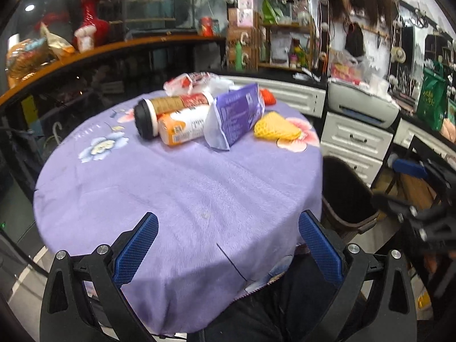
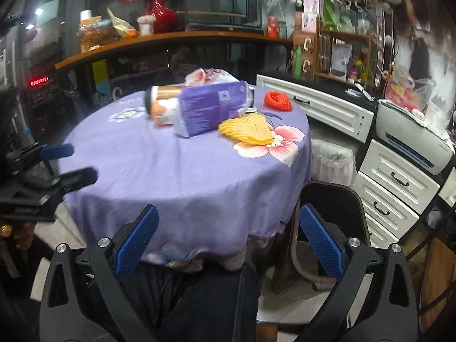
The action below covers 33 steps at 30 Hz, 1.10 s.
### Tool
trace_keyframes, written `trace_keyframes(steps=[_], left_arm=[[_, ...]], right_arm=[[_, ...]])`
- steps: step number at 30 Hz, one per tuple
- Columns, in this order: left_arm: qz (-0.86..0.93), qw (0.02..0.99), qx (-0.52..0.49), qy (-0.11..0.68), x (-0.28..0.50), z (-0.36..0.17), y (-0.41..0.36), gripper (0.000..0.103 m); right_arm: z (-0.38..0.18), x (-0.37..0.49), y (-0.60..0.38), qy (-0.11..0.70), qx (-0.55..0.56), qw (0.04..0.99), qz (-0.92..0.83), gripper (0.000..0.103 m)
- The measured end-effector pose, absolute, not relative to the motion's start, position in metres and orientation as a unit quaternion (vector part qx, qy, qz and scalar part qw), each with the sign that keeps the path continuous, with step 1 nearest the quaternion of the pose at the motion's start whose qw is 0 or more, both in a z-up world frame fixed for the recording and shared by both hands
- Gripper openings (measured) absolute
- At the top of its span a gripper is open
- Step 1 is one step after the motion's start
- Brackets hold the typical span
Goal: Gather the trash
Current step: 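Grasp the yellow foam net with the right tool while the left tool approaches the purple bag, then grasp the purple snack bag with the left tool while the right tool lifts the yellow net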
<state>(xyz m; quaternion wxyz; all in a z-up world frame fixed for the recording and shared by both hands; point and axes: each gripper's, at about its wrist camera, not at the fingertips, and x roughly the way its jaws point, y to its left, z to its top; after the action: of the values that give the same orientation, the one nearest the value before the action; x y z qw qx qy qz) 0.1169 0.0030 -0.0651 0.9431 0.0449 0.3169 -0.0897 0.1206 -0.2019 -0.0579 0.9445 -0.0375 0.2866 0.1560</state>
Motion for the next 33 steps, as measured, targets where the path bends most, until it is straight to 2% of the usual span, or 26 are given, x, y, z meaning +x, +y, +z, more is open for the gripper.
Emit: trace_keyframes(steps=[4,9,16,22,25,28,30,33], left_arm=[[-0.103,0.939,0.044,0.325,0.147,-0.065,0.001,0.098],[-0.111,0.938,0.051,0.324,0.181,-0.06,-0.004,0.098],[-0.104,0.94,0.014,0.326,0.212,-0.058,0.006,0.098],[-0.095,0.941,0.048,0.321,0.223,-0.059,0.002,0.098],[-0.097,0.937,0.048,0.331,0.23,-0.06,0.002,0.098],[-0.083,0.922,0.058,0.373,0.24,-0.065,-0.001,0.098],[-0.088,0.924,0.069,0.364,0.239,-0.066,-0.005,0.098],[-0.095,0.921,0.077,0.371,0.241,-0.07,-0.011,0.098]], right_arm=[[-0.062,0.175,-0.197,0.298,-0.034,0.941,0.156,0.098],[-0.076,0.255,-0.182,0.361,-0.056,0.916,0.168,0.098],[-0.081,0.312,-0.179,0.369,-0.064,0.911,0.17,0.098],[-0.078,0.34,-0.164,0.372,-0.118,0.906,0.163,0.097],[-0.082,0.356,-0.159,0.392,-0.121,0.896,0.171,0.089],[-0.087,0.361,-0.16,0.402,-0.117,0.892,0.171,0.078],[-0.088,0.362,-0.163,0.402,-0.101,0.892,0.179,0.073],[-0.088,0.357,-0.167,0.394,-0.094,0.893,0.196,0.053]])
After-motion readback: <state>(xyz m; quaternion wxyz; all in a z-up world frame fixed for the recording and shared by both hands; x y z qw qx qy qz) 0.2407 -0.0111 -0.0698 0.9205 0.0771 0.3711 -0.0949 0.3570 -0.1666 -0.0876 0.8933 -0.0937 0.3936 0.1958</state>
